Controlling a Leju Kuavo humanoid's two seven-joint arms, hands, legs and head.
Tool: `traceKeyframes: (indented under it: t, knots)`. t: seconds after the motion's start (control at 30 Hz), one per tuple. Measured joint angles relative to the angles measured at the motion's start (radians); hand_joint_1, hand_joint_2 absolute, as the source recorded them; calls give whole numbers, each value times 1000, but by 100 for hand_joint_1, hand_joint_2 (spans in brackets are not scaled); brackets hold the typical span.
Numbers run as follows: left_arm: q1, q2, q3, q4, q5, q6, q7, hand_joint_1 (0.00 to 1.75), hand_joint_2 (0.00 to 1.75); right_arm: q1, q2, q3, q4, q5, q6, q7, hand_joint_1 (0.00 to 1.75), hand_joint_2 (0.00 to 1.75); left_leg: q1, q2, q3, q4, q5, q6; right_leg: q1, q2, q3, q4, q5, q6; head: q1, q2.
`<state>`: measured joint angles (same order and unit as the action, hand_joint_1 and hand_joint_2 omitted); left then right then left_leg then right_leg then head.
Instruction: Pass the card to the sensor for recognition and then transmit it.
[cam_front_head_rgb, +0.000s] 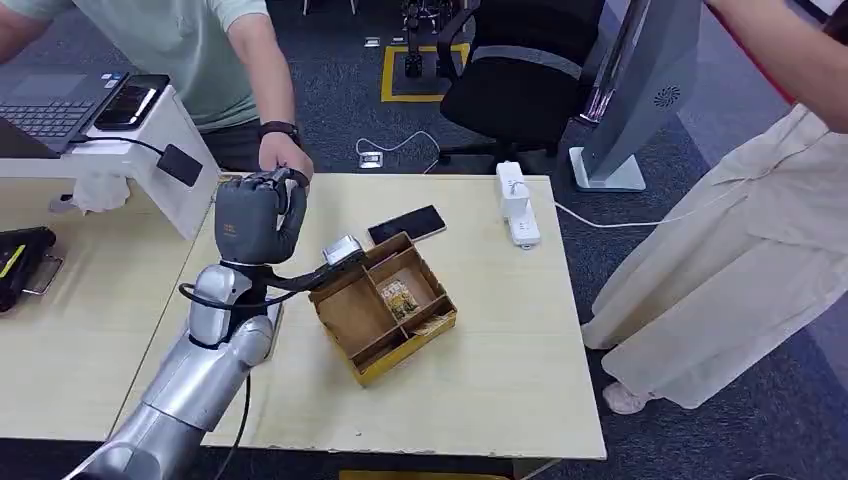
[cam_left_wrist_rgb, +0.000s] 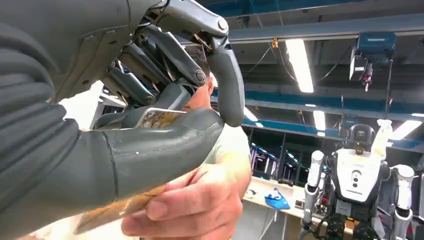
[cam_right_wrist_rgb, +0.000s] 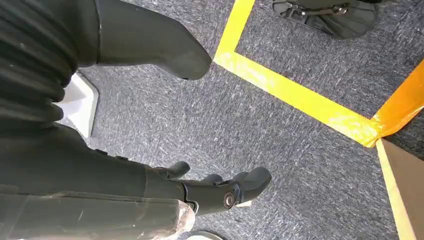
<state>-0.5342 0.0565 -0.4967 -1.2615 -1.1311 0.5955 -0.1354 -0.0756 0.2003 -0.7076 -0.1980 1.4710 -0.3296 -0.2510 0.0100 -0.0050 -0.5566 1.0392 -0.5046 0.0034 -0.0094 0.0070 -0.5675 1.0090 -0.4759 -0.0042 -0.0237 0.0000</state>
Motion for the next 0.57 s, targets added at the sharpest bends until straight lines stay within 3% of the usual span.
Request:
traceKeyframes:
  t: [0.57]
  knots:
    - [0, 0, 0, 0, 0, 0, 0, 175, 175, 0, 0, 6, 0, 0, 0, 0, 0, 175, 0, 0, 0, 0, 0, 0, 0, 0, 0, 0, 0, 0, 0, 0]
